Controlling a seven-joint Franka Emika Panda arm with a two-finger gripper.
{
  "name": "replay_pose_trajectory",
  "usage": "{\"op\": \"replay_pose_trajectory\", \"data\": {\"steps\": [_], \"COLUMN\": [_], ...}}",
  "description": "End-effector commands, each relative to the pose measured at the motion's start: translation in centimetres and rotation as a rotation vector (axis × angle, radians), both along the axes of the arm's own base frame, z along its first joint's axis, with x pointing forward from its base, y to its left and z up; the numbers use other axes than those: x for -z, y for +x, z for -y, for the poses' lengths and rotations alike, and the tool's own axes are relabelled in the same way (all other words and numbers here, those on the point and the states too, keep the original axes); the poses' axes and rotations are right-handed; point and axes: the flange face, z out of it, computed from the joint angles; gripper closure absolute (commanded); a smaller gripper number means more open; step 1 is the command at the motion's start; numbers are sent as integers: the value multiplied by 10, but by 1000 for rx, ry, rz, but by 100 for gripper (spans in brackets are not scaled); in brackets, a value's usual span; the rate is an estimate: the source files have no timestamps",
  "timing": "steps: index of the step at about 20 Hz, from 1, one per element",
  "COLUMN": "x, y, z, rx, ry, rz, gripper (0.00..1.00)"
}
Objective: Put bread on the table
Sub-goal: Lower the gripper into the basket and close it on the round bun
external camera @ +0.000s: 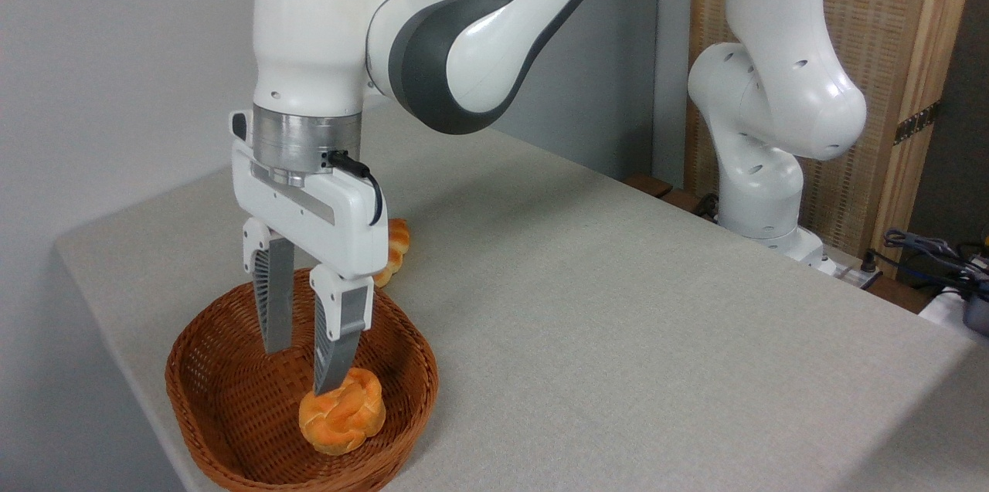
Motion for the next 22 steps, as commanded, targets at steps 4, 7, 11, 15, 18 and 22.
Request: {"op": "replay_pose_trajectory", "data": {"steps": [4, 7, 11, 15, 18, 22], "x": [28, 35, 47, 54, 55, 55], "y": [-8, -11, -11, -11, -11, -12], "z": [-6, -7, -7, -5, -5, -5], "rx": [94, 110, 121, 147, 160, 174], "ry": [77, 85, 92, 95, 95, 100], "rz": [-56, -71, -91, -102, -106, -109], "gripper": [0, 0, 0, 42, 65, 65]}}
